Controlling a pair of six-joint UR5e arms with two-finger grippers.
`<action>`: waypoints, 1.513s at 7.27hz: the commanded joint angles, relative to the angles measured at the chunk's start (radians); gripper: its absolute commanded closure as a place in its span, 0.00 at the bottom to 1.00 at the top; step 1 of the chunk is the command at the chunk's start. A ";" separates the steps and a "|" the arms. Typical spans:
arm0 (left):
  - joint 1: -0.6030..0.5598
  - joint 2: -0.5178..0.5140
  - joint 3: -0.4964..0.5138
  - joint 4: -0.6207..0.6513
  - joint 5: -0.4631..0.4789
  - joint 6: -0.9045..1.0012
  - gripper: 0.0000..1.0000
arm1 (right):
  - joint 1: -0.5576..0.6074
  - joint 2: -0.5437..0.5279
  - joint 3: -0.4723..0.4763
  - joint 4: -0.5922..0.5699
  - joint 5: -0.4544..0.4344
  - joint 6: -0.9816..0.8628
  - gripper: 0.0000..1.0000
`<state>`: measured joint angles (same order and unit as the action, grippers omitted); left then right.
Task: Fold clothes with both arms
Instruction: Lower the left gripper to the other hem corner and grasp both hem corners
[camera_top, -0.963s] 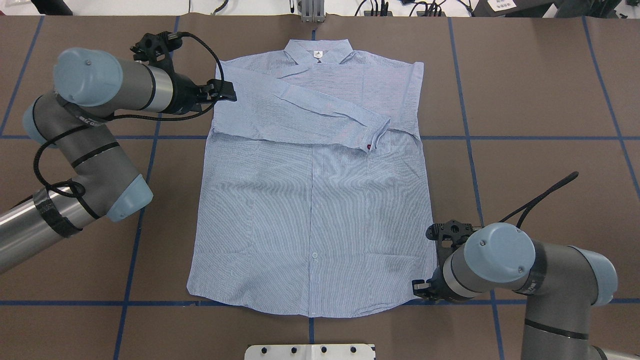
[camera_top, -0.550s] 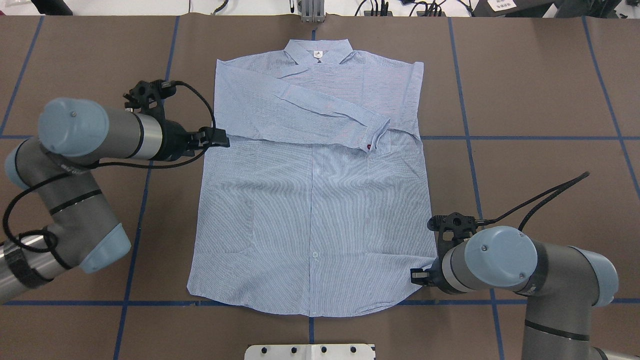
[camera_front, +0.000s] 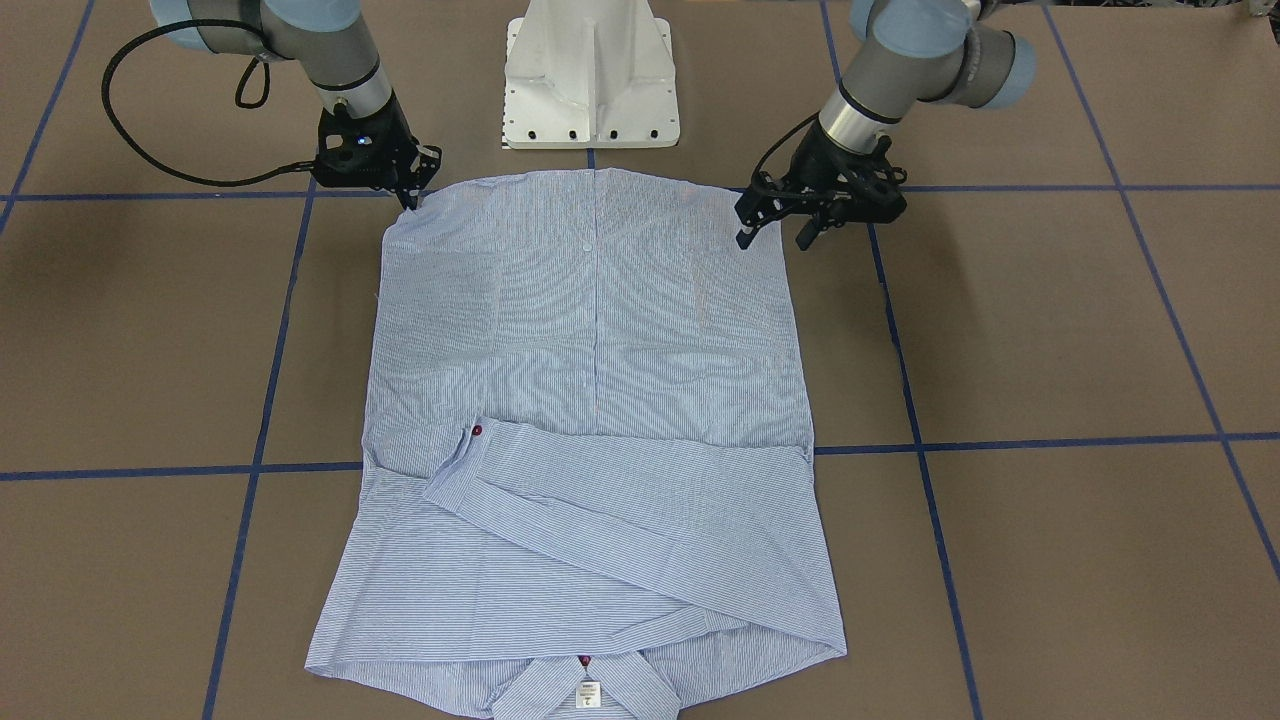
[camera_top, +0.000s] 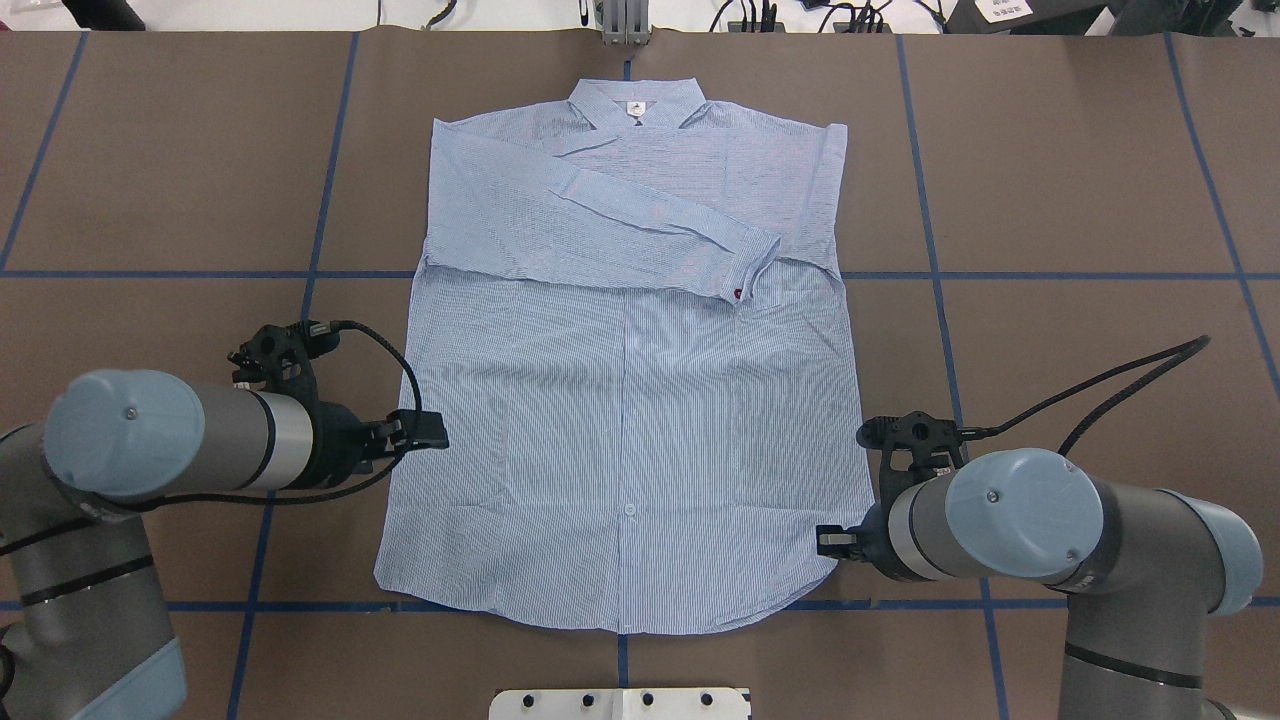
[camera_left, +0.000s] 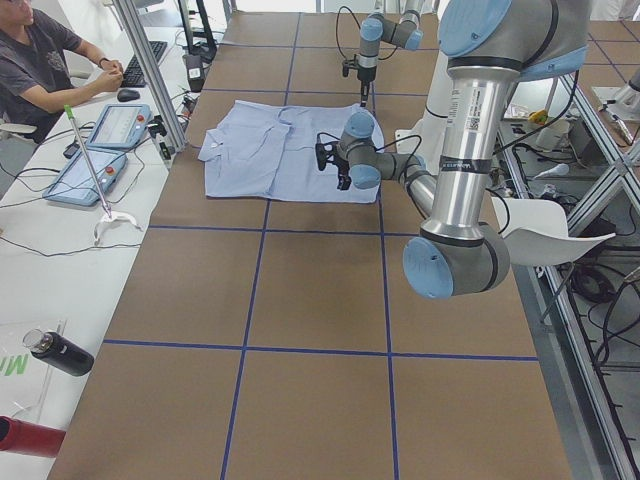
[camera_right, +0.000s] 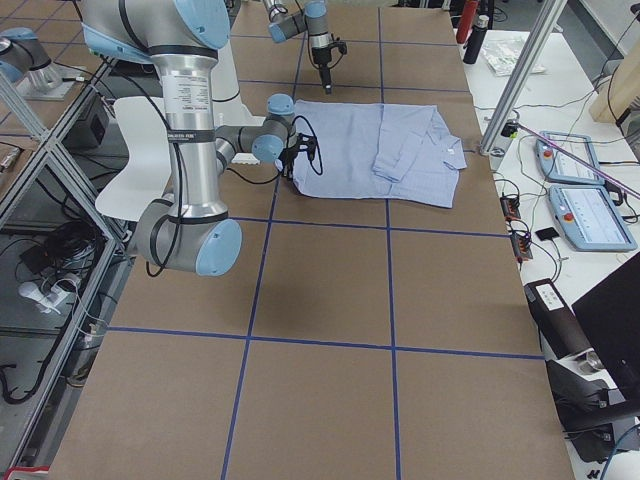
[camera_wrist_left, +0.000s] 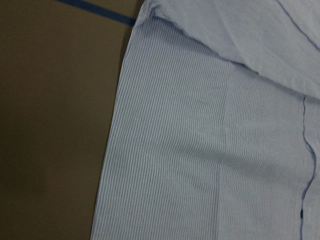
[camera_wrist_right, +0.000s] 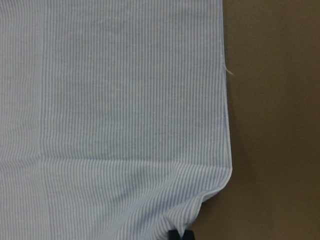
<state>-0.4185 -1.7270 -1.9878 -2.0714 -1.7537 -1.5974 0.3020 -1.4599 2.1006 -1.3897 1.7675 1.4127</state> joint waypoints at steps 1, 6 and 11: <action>0.110 0.003 -0.046 0.109 0.098 -0.088 0.02 | 0.005 0.001 0.035 0.000 0.007 0.000 1.00; 0.165 0.003 -0.037 0.270 0.146 -0.088 0.18 | 0.005 0.003 0.035 0.000 0.007 0.000 1.00; 0.199 0.001 -0.031 0.292 0.146 -0.088 0.34 | 0.003 0.006 0.035 0.001 0.009 -0.001 1.00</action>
<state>-0.2296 -1.7256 -2.0204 -1.7807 -1.6076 -1.6859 0.3066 -1.4556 2.1353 -1.3895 1.7761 1.4121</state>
